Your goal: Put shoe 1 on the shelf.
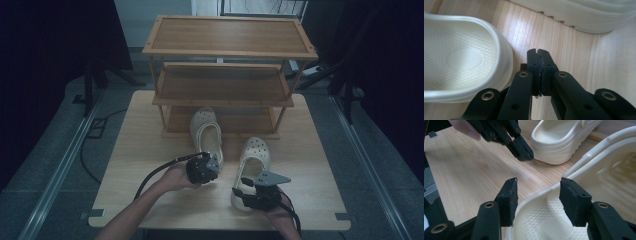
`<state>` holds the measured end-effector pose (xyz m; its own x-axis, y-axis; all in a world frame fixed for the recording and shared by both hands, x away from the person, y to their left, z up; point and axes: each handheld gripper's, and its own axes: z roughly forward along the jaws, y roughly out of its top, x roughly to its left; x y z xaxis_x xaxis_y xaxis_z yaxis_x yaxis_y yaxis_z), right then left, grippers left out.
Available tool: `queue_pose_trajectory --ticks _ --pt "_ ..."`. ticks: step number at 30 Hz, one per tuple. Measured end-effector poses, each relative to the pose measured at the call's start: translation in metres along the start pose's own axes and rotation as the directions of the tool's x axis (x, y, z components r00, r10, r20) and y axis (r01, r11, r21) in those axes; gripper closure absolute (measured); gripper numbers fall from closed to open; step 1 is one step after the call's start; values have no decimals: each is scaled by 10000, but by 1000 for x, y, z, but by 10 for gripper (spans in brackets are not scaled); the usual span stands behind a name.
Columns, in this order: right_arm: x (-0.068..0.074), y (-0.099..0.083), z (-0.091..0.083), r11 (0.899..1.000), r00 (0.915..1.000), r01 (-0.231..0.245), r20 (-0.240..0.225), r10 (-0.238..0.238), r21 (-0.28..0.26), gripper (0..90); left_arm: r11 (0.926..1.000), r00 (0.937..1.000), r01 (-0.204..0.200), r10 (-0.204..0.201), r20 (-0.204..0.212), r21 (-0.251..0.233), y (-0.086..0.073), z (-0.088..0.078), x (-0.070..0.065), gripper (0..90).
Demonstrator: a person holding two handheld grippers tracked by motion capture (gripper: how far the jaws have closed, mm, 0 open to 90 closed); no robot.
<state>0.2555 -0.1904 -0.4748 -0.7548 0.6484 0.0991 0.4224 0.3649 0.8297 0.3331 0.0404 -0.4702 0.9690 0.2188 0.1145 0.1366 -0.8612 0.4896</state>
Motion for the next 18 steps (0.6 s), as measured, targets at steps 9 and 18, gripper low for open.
queue_pose_trajectory --ticks 9,18 --pt "-3 0 -2 10000 10000 -42 75 42 -27 485 9988 9991 412 -409 -114 248 -8 16 14 900" --pt "-2 -1 -1 10000 10000 -10 92 10 -8 482 9958 9920 809 -761 -1010 439 -16 9 31 900"
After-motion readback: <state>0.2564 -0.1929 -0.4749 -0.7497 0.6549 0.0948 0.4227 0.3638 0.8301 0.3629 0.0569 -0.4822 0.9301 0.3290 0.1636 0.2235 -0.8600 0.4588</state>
